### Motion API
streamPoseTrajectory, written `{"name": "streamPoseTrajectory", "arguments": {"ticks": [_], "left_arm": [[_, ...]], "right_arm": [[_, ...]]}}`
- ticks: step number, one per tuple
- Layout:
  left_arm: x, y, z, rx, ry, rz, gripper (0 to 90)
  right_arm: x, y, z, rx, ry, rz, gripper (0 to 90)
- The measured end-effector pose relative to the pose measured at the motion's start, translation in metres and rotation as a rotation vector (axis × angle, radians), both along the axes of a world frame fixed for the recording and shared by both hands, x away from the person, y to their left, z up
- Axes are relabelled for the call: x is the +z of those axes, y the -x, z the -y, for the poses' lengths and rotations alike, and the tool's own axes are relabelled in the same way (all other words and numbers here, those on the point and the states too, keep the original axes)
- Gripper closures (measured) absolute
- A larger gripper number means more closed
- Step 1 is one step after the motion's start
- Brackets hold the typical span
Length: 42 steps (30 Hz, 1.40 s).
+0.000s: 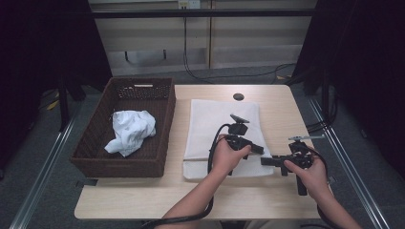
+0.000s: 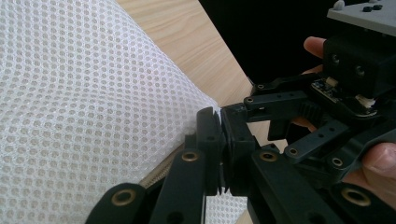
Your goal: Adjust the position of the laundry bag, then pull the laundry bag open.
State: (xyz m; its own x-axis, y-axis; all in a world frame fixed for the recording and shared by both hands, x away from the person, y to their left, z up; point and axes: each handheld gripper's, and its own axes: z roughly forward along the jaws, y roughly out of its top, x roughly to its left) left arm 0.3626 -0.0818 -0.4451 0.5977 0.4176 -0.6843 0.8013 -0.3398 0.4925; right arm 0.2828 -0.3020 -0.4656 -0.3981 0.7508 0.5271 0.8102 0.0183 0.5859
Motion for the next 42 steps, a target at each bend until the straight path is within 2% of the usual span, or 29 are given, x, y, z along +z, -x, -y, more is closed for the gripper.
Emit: {"name": "streamPoseTrajectory", "arguments": {"ticks": [3, 4, 5, 6, 8, 10, 11, 13, 16, 19, 21, 22, 25, 30, 40, 42], "left_arm": [[-0.0013, 0.0003, -0.0029, 0.014, 0.011, -0.016, 87.1], [-0.0021, -0.0002, -0.0042, 0.004, 0.009, -0.007, 87.1], [-0.0021, 0.0011, -0.0036, 0.026, 0.019, -0.016, 87.1], [-0.0022, 0.0014, -0.0043, 0.029, 0.013, -0.021, 87.1], [-0.0028, 0.0000, -0.0066, 0.002, -0.013, -0.001, 87.1], [-0.0031, 0.0001, -0.0067, 0.005, -0.017, -0.005, 87.1], [-0.0033, -0.0006, -0.0074, -0.001, -0.021, -0.003, 87.1], [-0.0024, 0.0013, -0.0052, 0.019, -0.006, -0.016, 87.0], [-0.0024, 0.0019, -0.0043, 0.023, -0.011, -0.012, 86.9], [-0.0033, 0.0021, -0.0046, 0.005, -0.032, -0.005, 86.9], [-0.0037, 0.0035, -0.0031, 0.022, -0.022, -0.012, 87.0], [-0.0039, 0.0018, -0.0051, -0.012, -0.045, 0.012, 87.0], [-0.0035, 0.0022, -0.0046, -0.008, -0.049, 0.011, 86.9], [-0.0021, 0.0036, -0.0030, -0.011, -0.061, 0.032, 87.1], [-0.0005, 0.0052, -0.0059, -0.001, -0.067, 0.019, 87.1], [-0.0006, 0.0054, -0.0060, 0.014, -0.068, 0.014, 87.2]], "right_arm": [[0.0000, -0.0008, -0.0016, -0.001, -0.005, -0.019, 61.2], [0.0001, -0.0010, -0.0021, 0.002, -0.008, -0.026, 62.7], [0.0005, -0.0012, -0.0034, 0.006, -0.003, -0.030, 66.2], [0.0005, -0.0012, -0.0034, 0.006, -0.003, -0.030, 66.2], [0.0014, -0.0012, -0.0042, 0.011, 0.001, -0.035, 70.2], [0.0026, -0.0004, -0.0059, 0.013, 0.007, -0.037, 75.9], [0.0026, -0.0004, -0.0059, 0.013, 0.007, -0.037, 75.9], [0.0036, 0.0000, -0.0052, 0.015, 0.000, -0.039, 80.4], [0.0044, 0.0004, -0.0045, 0.016, -0.001, -0.040, 81.8], [0.0035, 0.0011, -0.0045, 0.022, 0.001, -0.044, 83.7], [0.0039, 0.0012, -0.0047, 0.023, 0.000, -0.045, 83.8], [0.0042, 0.0012, -0.0046, 0.024, 0.005, -0.043, 84.3], [0.0041, 0.0012, -0.0045, 0.026, 0.003, -0.042, 84.5], [0.0039, 0.0014, -0.0047, 0.023, -0.001, -0.047, 85.4], [0.0046, 0.0021, -0.0058, 0.026, -0.005, -0.047, 85.8], [0.0051, 0.0023, -0.0069, 0.029, -0.005, -0.048, 85.9]]}}
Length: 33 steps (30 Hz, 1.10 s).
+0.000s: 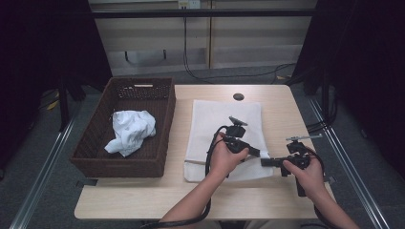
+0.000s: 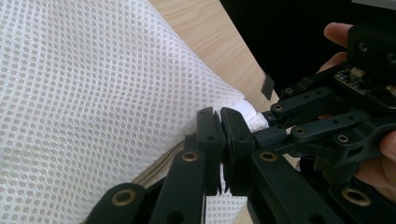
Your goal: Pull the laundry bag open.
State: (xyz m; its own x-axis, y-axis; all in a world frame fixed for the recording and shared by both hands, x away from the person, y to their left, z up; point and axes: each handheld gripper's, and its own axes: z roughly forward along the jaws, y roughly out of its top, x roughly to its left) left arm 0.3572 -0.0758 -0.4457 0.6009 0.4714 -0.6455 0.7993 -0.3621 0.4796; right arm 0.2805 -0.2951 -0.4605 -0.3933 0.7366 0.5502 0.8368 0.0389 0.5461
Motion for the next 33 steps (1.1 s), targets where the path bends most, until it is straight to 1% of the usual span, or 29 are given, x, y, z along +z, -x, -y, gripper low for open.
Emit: {"name": "streamPoseTrajectory", "arguments": {"ticks": [1, 3, 5, 6, 7, 8, 9, 11, 12, 13, 14, 15, 16, 19, 20, 21, 22, 23, 24, 25, 26, 27, 28, 29, 30, 32, 33], "left_arm": [[-0.0004, -0.0009, -0.0008, -0.009, -0.002, -0.003, 87.2], [-0.0010, -0.0015, -0.0011, -0.012, -0.003, -0.003, 87.2], [-0.0015, -0.0006, -0.0009, 0.001, -0.006, -0.018, 87.3], [-0.0015, -0.0006, -0.0009, 0.001, -0.006, -0.018, 87.3], [-0.0015, 0.0003, -0.0004, 0.018, 0.002, -0.035, 87.3], [-0.0022, -0.0002, -0.0014, 0.006, -0.004, -0.032, 87.3], [-0.0032, -0.0013, -0.0022, 0.002, -0.010, -0.017, 87.3], [-0.0037, -0.0023, -0.0035, -0.010, -0.018, -0.013, 87.3], [-0.0036, -0.0014, -0.0028, 0.005, -0.005, -0.030, 87.3], [-0.0041, -0.0031, -0.0050, -0.008, -0.014, -0.017, 87.3], [-0.0041, -0.0031, -0.0050, -0.008, -0.014, -0.017, 87.3], [-0.0034, -0.0023, -0.0042, 0.006, -0.005, -0.030, 87.3], [-0.0026, -0.0020, -0.0040, 0.010, -0.005, -0.031, 87.3], [-0.0016, -0.0023, -0.0051, 0.003, -0.011, -0.024, 87.4], [-0.0016, -0.0021, -0.0052, 0.006, -0.005, -0.033, 87.4], [-0.0018, -0.0032, -0.0066, -0.010, -0.014, -0.026, 87.5], [-0.0011, -0.0025, -0.0061, -0.002, -0.013, -0.034, 87.5], [-0.0007, -0.0026, -0.0062, -0.007, -0.016, -0.031, 87.5], [0.0000, -0.0020, -0.0053, 0.005, -0.023, -0.027, 87.6], [0.0007, -0.0028, -0.0060, -0.010, -0.029, -0.023, 87.6], [0.0015, -0.0021, -0.0046, 0.000, -0.018, -0.031, 87.6], [0.0020, -0.0032, -0.0058, -0.013, -0.030, -0.025, 87.5], [0.0028, -0.0028, -0.0052, -0.007, -0.034, -0.022, 87.6], [0.0033, -0.0036, -0.0059, -0.020, -0.046, -0.010, 87.6], [0.0038, -0.0029, -0.0050, -0.007, -0.039, -0.015, 87.6], [0.0045, -0.0023, -0.0049, -0.010, -0.044, -0.007, 87.6], [0.0047, -0.0017, -0.0044, 0.004, -0.038, -0.014, 87.6]], "right_arm": [[-0.0001, -0.0001, -0.0006, 0.001, 0.000, 0.004, 86.0], [-0.0005, -0.0002, -0.0009, 0.001, 0.000, 0.003, 86.2], [-0.0013, -0.0002, -0.0007, 0.000, 0.000, 0.000, 86.3], [-0.0013, -0.0002, -0.0007, 0.000, 0.000, 0.000, 86.3], [-0.0018, -0.0001, -0.0010, 0.002, -0.002, -0.002, 86.4], [-0.0017, -0.0002, -0.0016, 0.000, 0.000, -0.004, 86.4], [-0.0016, -0.0002, -0.0020, -0.001, 0.001, -0.003, 86.5], [-0.0022, -0.0005, -0.0026, -0.001, 0.001, -0.005, 86.6], [-0.0027, -0.0005, -0.0027, -0.002, -0.003, -0.004, 86.6], [-0.0029, -0.0006, -0.0026, -0.001, -0.003, -0.005, 86.6], [-0.0030, -0.0006, -0.0027, -0.001, -0.006, -0.005, 86.7], [-0.0030, -0.0006, -0.0027, -0.001, -0.006, -0.005, 86.7], [-0.0028, -0.0005, -0.0026, -0.002, -0.009, -0.007, 86.7], [-0.0023, -0.0001, -0.0024, -0.004, -0.012, -0.006, 86.8], [-0.0023, -0.0001, -0.0024, -0.004, -0.012, -0.006, 86.8], [-0.0028, -0.0001, -0.0016, -0.001, -0.020, -0.007, 86.9], [-0.0028, -0.0001, -0.0016, -0.001, -0.020, -0.007, 86.9], [-0.0030, -0.0002, -0.0016, -0.002, -0.020, -0.008, 86.9], [-0.0027, -0.0004, -0.0017, -0.001, -0.019, -0.008, 87.0], [-0.0022, -0.0002, -0.0020, -0.002, -0.016, -0.005, 87.0], [-0.0022, -0.0002, -0.0020, -0.002, -0.016, -0.005, 87.0], [-0.0015, -0.0001, -0.0023, -0.002, -0.010, -0.002, 87.0], [-0.0008, -0.0001, -0.0024, -0.002, -0.008, 0.004, 87.1], [-0.0008, -0.0001, -0.0024, -0.002, -0.008, 0.004, 87.1], [-0.0006, -0.0002, -0.0023, -0.001, -0.006, 0.005, 87.1], [-0.0007, -0.0004, -0.0023, -0.002, -0.011, 0.004, 87.1], [-0.0004, -0.0007, -0.0018, -0.001, -0.011, 0.003, 87.1]]}}
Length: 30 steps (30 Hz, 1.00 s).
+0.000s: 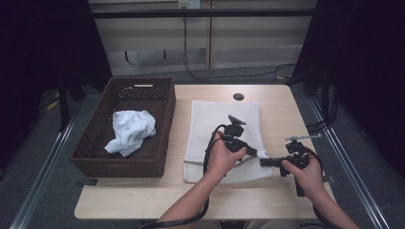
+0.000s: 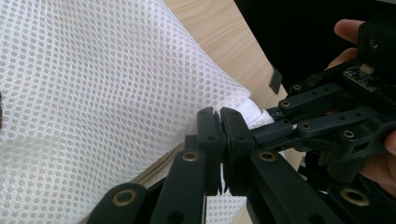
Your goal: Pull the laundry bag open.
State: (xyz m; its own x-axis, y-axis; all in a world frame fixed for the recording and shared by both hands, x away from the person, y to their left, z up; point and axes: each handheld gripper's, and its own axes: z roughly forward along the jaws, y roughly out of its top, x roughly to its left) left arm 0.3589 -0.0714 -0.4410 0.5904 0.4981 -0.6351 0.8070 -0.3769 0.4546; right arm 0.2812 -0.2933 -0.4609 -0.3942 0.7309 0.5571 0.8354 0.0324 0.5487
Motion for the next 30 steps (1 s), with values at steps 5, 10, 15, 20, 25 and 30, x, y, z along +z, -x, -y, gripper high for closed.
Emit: {"name": "streamPoseTrajectory", "arguments": {"ticks": [5, 10, 15, 20, 25, 30], "left_arm": [[0.000, -0.001, -0.002, 0.000, 0.008, -0.018, 87.6], [0.000, -0.001, -0.002, -0.016, -0.006, -0.005, 87.7], [0.000, 0.001, 0.001, 0.031, 0.020, -0.034, 87.7], [0.000, 0.001, 0.001, 0.026, 0.026, -0.039, 87.7], [-0.001, 0.000, -0.001, -0.006, 0.009, -0.016, 87.7], [-0.007, -0.003, -0.011, 0.012, 0.003, -0.040, 87.7]], "right_arm": [[0.000, 0.000, 0.000, 0.005, -0.001, -0.001, 87.3], [-0.001, -0.001, 0.000, -0.002, -0.009, -0.009, 87.3], [-0.001, -0.001, 0.001, 0.002, -0.005, -0.011, 87.4], [0.000, -0.001, 0.001, -0.001, -0.004, -0.012, 87.5], [0.001, -0.001, 0.002, 0.000, -0.009, -0.017, 87.5], [0.004, -0.001, 0.011, -0.033, -0.019, -0.011, 87.7]]}}
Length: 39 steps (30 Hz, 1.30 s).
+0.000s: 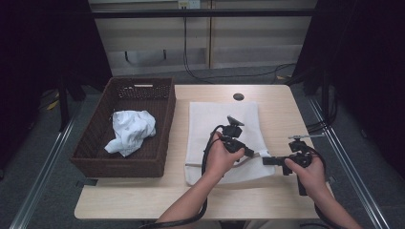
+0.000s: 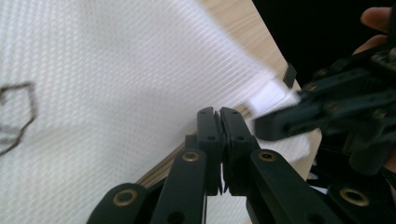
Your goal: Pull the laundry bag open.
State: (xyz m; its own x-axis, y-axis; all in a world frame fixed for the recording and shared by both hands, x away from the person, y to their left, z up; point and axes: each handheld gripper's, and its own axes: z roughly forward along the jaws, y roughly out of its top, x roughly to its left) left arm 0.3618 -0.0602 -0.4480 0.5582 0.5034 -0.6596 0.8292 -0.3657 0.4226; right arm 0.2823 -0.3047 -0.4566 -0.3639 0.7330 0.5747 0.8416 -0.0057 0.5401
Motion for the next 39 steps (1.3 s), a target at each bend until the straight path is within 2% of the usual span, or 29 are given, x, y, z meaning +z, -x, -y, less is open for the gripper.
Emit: {"name": "streamPoseTrajectory", "arguments": {"ticks": [2, 3, 4, 7, 10, 11, 12, 13, 14, 15, 16, 17, 18, 20, 21, 22, 23, 24, 26, 29, 33, 34, 35, 37, 39], "left_arm": [[-0.001, -0.001, -0.003, -0.003, 0.023, -0.018, 87.7], [-0.001, -0.001, -0.004, -0.019, 0.017, -0.011, 87.7], [-0.001, 0.000, -0.002, 0.006, 0.014, -0.011, 87.7], [-0.001, 0.000, -0.002, 0.013, 0.012, -0.009, 87.6], [-0.001, -0.001, -0.006, -0.012, -0.004, 0.003, 87.6], [0.000, 0.000, -0.006, 0.016, 0.004, 0.003, 87.6], [0.000, -0.001, -0.009, -0.023, -0.018, 0.025, 87.6], [0.000, 0.000, -0.008, -0.002, -0.006, 0.009, 87.6], [0.000, 0.000, -0.010, -0.010, -0.012, 0.016, 87.6], [0.000, -0.002, -0.012, -0.042, -0.030, 0.030, 87.5], [0.000, 0.000, -0.011, -0.006, -0.011, 0.010, 87.5], [-0.001, -0.002, -0.014, -0.025, -0.027, 0.023, 87.5], [-0.002, -0.001, -0.012, 0.019, 0.001, 0.002, 87.5], [-0.004, -0.004, -0.018, -0.025, -0.018, 0.024, 87.5], [-0.004, -0.005, -0.018, -0.030, -0.017, 0.020, 87.5], [-0.004, -0.006, -0.020, -0.031, -0.038, 0.027, 87.5], [-0.004, -0.004, -0.019, 0.009, -0.013, 0.011, 87.5], [-0.005, -0.004, -0.019, 0.021, -0.001, 0.004, 87.5], [-0.005, -0.006, -0.022, -0.027, -0.013, 0.011, 87.5], [-0.005, -0.006, -0.020, -0.012, -0.013, 0.006, 87.5], [-0.004, -0.006, -0.021, -0.016, -0.022, 0.015, 87.5], [-0.005, -0.005, -0.022, -0.028, -0.010, 0.002, 87.5], [-0.004, -0.004, -0.021, -0.005, -0.011, -0.003, 87.5], [-0.004, -0.005, -0.023, -0.022, -0.013, 0.008, 87.5], [-0.004, -0.005, -0.023, -0.007, -0.005, 0.000, 87.5]], "right_arm": [[0.000, 0.000, 0.007, 0.001, -0.022, -0.004, 87.6], [-0.001, 0.001, 0.008, 0.008, -0.034, -0.010, 87.6], [-0.002, 0.001, 0.008, 0.011, -0.040, -0.016, 87.6], [-0.002, 0.001, 0.005, 0.012, -0.028, -0.011, 87.5], [-0.003, 0.001, 0.004, 0.019, -0.026, -0.008, 87.5], [-0.004, 0.001, 0.002, 0.022, -0.038, -0.012, 87.5], [-0.004, 0.001, 0.001, 0.026, -0.036, -0.010, 87.5], [-0.004, 0.002, -0.001, 0.028, -0.036, -0.009, 87.5], [-0.004, 0.002, -0.001, 0.028, -0.036, -0.009, 87.5], [-0.004, 0.002, -0.002, 0.034, -0.028, -0.003, 87.5], [-0.003, 0.002, -0.003, 0.032, -0.026, -0.007, 87.5], [-0.004, 0.001, -0.006, 0.034, -0.021, -0.001, 87.5], [-0.004, 0.001, -0.006, 0.034, -0.021, -0.001, 87.5], [-0.004, 0.000, -0.009, 0.039, -0.013, 0.004, 87.5], [-0.004, 0.000, -0.009, 0.039, -0.013, 0.004, 87.5], [-0.004, 0.000, -0.010, 0.042, -0.006, 0.004, 87.5], [-0.004, 0.000, -0.010, 0.039, -0.005, 0.004, 87.5], [-0.004, -0.001, -0.009, 0.034, -0.014, 0.000, 87.5], [-0.005, -0.001, -0.007, 0.037, -0.027, -0.006, 87.5], [-0.005, -0.001, -0.007, 0.036, -0.018, 0.001, 87.5], [-0.005, 0.000, -0.007, 0.036, -0.014, 0.007, 87.4], [-0.005, 0.000, -0.007, 0.033, -0.019, 0.001, 87.4], [-0.005, 0.000, -0.007, 0.033, -0.019, 0.001, 87.4], [-0.005, 0.000, -0.007, 0.034, -0.025, 0.000, 87.5], [-0.005, 0.000, -0.007, 0.037, -0.024, 0.003, 87.5]]}}
